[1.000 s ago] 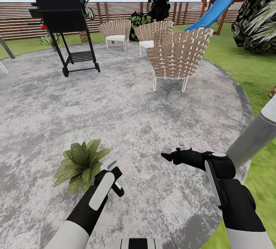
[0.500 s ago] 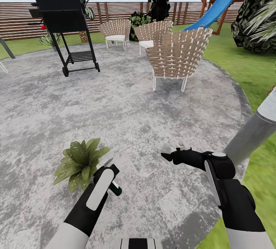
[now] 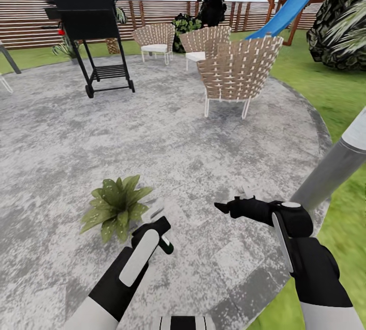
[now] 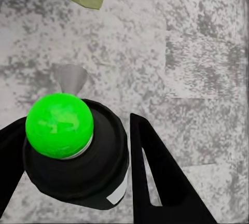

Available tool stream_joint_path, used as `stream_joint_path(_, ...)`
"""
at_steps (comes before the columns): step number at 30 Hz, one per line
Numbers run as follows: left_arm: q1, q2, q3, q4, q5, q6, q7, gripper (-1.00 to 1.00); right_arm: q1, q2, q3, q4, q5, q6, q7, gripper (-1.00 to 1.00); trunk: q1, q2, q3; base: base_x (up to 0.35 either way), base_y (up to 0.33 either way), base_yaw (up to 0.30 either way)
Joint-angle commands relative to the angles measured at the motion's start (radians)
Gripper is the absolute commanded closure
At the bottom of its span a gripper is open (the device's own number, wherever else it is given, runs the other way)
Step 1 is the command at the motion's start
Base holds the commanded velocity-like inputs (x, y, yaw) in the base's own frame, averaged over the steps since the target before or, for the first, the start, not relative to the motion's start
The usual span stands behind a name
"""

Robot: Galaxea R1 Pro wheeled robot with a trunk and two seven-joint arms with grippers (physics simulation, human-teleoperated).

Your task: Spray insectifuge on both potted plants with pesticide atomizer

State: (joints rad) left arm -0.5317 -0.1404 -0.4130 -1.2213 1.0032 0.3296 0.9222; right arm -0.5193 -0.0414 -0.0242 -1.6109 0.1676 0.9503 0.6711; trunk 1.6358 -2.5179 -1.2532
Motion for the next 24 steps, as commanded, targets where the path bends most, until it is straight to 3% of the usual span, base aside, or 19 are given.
stream_joint_path(1,-0.001,0.004,-0.001,-0.003,0.002,0.039,-0.023,1.00,-0.001,0.000,-0.003,-0.001,0.010,0.006,0.011,-1.00,-0.001,0.000,-0.001,-0.239,0.239,0.000)
stream_joint_path(4,0.005,0.036,0.002,-0.015,0.002,0.099,-0.105,1.00,-0.001,0.000,-0.005,-0.001,0.010,0.009,0.010,-1.00,-0.001,0.000,-0.001,-0.227,0.249,0.000)
stream_joint_path(6,0.016,0.081,0.005,-0.020,0.002,0.124,-0.185,1.00,-0.001,0.000,-0.007,-0.001,0.010,0.008,0.010,-1.00,-0.001,0.000,-0.001,-0.219,0.256,0.000)
stream_joint_path(7,0.026,0.117,0.006,-0.021,0.003,0.134,-0.243,1.00,-0.001,0.000,-0.007,-0.001,0.009,0.003,0.010,-1.00,-0.001,0.000,-0.001,-0.215,0.260,0.000)
stream_joint_path(9,0.036,0.154,0.007,-0.021,0.003,0.152,-0.307,1.00,-0.001,0.000,-0.007,-0.001,0.009,-0.002,0.010,-1.00,-0.001,0.000,-0.001,-0.209,0.265,0.000)
stream_joint_path(12,0.043,0.179,0.009,-0.010,-0.003,0.188,-0.389,1.00,-0.001,-0.001,-0.008,-0.001,0.009,-0.005,0.009,-1.00,-0.001,0.000,-0.001,-0.184,0.278,0.000)
stream_joint_path(13,0.043,0.182,0.009,-0.008,-0.006,0.196,-0.397,1.00,-0.001,-0.001,-0.008,-0.001,0.009,-0.005,0.009,-1.00,-0.001,0.000,-0.001,-0.155,0.296,0.000)
stream_joint_path(17,0.057,0.241,0.010,-0.007,-0.003,0.215,-0.410,1.00,-0.001,-0.002,-0.009,-0.001,0.009,-0.006,0.009,-1.00,-0.001,0.000,-0.001,-0.063,0.319,0.000)
stream_joint_path(21,0.069,0.265,0.014,-0.004,-0.008,0.212,-0.409,1.00,-0.002,-0.004,-0.009,-0.001,0.004,-0.007,0.013,-1.00,-0.001,0.000,-0.001,0.049,0.331,0.000)
stream_joint_path(24,0.072,0.267,0.015,-0.003,-0.012,0.211,-0.408,1.00,-0.002,-0.005,-0.019,-0.001,0.003,-0.003,0.013,-1.00,-0.001,0.000,-0.001,0.144,0.324,0.000)
